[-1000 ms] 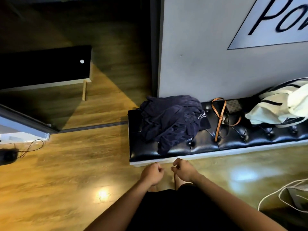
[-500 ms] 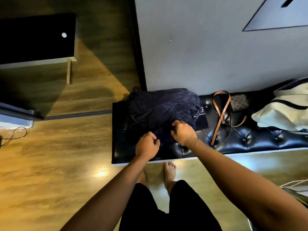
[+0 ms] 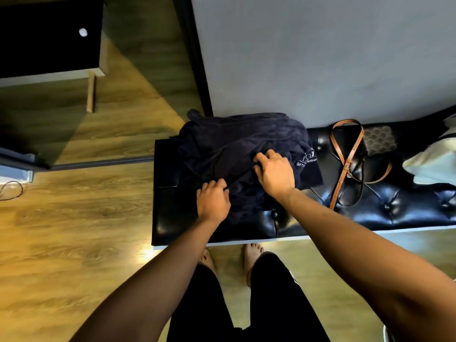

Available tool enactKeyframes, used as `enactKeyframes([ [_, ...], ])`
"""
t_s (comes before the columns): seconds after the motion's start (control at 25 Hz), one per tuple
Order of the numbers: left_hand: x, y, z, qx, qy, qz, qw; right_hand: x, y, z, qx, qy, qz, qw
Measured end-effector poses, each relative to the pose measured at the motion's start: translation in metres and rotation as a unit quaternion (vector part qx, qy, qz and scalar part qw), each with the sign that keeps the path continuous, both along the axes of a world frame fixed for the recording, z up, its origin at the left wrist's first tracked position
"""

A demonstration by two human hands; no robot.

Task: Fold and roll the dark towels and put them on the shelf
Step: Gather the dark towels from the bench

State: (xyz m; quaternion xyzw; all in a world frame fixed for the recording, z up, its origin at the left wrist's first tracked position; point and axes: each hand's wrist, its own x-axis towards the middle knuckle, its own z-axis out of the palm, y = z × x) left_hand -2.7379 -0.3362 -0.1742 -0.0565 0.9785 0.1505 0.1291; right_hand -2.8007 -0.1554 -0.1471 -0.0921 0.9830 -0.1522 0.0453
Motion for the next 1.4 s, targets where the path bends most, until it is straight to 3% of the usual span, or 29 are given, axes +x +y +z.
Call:
enactKeyframes([
  [0.12, -0.001, -0.009, 0.059, 0.101, 0.076, 0.046, 0.991, -0.005, 0.001, 0.051, -0.071, 0.052, -0.035, 0.996],
  [0.32, -0.043, -0.023, 0.222, 0.208, 0.213, 0.041, 0.954, -0.035, 0.006, 0.186, -0.163, 0.116, -0.057, 0.978],
  [0.56, -0.075, -0.042, 0.390, 0.224, 0.297, -0.036, 0.928, -0.057, 0.000, 0.367, -0.229, 0.206, -0.028, 0.951],
  [0.84, -0.069, -0.041, 0.502, 0.285, 0.327, -0.069, 0.898, -0.043, -0.042, 0.555, -0.329, 0.328, 0.065, 0.883],
  [1.04, -0.059, -0.023, 0.505, 0.353, 0.320, -0.042, 0.878, -0.016, -0.070, 0.544, -0.321, 0.299, 0.118, 0.891],
  [1.2, -0.057, -0.029, 0.449, 0.371, 0.281, 0.006, 0.885, -0.008, -0.068, 0.483, -0.292, 0.200, 0.135, 0.926],
  [1.4, -0.051, -0.052, 0.367, 0.376, 0.209, 0.131, 0.893, -0.017, -0.043, 0.382, -0.231, 0.111, 0.062, 0.965],
])
